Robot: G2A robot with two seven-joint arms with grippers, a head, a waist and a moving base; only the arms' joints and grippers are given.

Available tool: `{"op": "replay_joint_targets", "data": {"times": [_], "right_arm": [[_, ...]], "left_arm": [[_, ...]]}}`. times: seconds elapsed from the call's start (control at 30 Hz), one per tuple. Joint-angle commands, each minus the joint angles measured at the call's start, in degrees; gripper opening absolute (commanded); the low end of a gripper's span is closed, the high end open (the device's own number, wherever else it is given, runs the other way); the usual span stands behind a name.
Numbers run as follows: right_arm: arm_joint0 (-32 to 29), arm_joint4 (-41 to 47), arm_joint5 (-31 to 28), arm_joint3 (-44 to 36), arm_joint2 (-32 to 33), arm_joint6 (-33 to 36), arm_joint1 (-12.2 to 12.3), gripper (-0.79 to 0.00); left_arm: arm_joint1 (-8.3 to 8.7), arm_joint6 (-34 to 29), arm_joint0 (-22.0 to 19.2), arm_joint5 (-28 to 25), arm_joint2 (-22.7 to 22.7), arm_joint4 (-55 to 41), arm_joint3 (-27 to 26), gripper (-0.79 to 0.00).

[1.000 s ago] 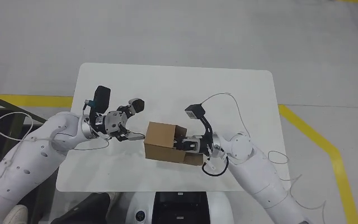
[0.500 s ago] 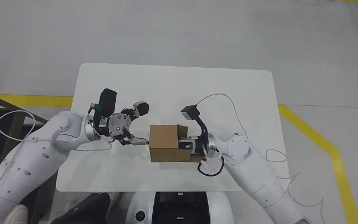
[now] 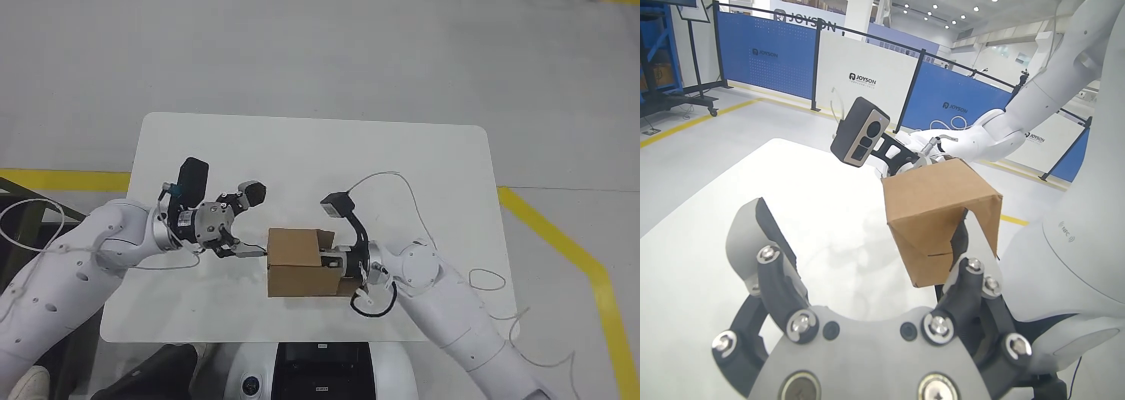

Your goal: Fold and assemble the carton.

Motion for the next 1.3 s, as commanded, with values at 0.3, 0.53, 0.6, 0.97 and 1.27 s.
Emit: {"op": "replay_joint_targets", "data": {"times": [0.3,0.53,0.6,0.97,1.27], "right_arm": [[-0.39,-2.46,-1.97,-0.48,1.07,-2.38,0.31,-0.785],[-0.73,-5.34,-1.12,-2.28,0.57,-3.75,0.41,-0.785],[-0.78,-5.86,-0.91,-2.55,0.39,-4.01,0.43,-0.785],[-2.18,-19.41,-1.83,-5.34,2.70,-12.24,1.03,-0.785],[-5.99,-39.94,-2.07,-10.76,4.75,-24.33,1.63,-0.785]], "left_arm": [[0.21,-1.08,1.30,0.00,0.09,1.16,1.03,0.000],[-0.02,-2.36,0.72,0.00,0.94,2.14,0.15,0.000],[-0.14,-2.69,0.44,0.00,1.20,2.20,-0.06,0.000],[-0.18,-3.20,0.03,0.00,1.56,-1.29,1.71,0.000],[0.64,-7.78,-0.47,0.00,2.93,-6.96,2.09,0.000]]}}
